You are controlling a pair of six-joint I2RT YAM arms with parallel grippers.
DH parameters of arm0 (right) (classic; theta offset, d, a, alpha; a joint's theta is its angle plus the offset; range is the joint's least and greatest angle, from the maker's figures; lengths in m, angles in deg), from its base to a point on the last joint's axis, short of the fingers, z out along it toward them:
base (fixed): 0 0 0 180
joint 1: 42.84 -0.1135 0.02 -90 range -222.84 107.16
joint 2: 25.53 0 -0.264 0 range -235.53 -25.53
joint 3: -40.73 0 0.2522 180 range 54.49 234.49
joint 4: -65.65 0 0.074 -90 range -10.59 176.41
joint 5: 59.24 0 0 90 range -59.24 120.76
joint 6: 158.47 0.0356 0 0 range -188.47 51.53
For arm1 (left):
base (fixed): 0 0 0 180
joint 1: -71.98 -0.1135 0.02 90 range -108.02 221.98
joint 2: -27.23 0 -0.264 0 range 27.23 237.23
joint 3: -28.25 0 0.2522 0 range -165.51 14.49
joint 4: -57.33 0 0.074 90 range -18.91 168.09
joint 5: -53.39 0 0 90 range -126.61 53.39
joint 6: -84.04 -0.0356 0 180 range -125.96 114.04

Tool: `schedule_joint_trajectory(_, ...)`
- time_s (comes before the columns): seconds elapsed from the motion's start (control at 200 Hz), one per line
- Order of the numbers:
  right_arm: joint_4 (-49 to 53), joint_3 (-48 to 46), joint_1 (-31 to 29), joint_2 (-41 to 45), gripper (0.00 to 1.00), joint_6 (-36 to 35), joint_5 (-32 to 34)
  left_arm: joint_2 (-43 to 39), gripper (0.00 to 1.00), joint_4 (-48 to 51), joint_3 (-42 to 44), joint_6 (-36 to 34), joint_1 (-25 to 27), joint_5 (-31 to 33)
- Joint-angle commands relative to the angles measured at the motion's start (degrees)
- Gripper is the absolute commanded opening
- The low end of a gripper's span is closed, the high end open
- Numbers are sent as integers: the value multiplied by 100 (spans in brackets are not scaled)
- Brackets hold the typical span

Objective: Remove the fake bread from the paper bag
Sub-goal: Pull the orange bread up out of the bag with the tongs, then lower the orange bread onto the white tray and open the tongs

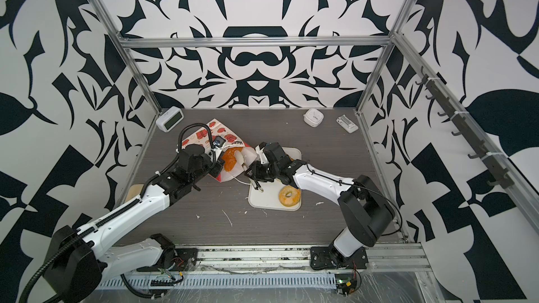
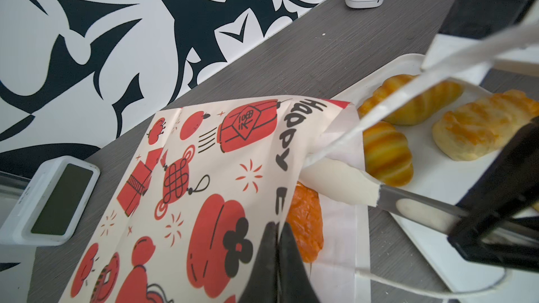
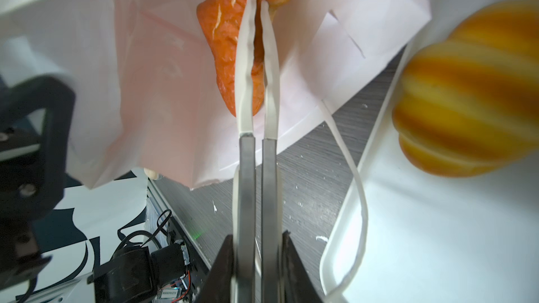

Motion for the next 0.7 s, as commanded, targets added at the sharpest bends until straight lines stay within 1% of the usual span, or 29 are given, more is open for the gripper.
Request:
schedule_joint_trajectory(0.0,-155,-132,44,426,0,-79,152,82,7,19,-66,33,-12,128)
schedule_joint_trajectory(0.15,-272,-398,44,763,0,34,220,109,7,3,-71,28,-10,129)
schedule_joint_trajectory(0.32,-330,-487,61,966,0,133,297,152,7,1,-101,25,-10,99)
schedule_joint_trajectory(0.385,-397,-491,70,928,0,129,344,146,7,10,-108,25,-2,58)
schedule_joint_trajectory(0.495,-515,-347,79,684,0,167,210,166,7,10,-140,23,6,11)
schedule_joint_trajectory(0.6,-607,-193,75,561,0,229,59,206,7,60,-184,-1,21,124)
schedule_joint_trajectory(0.695,-485,-149,88,605,0,209,18,228,7,73,-210,16,24,226)
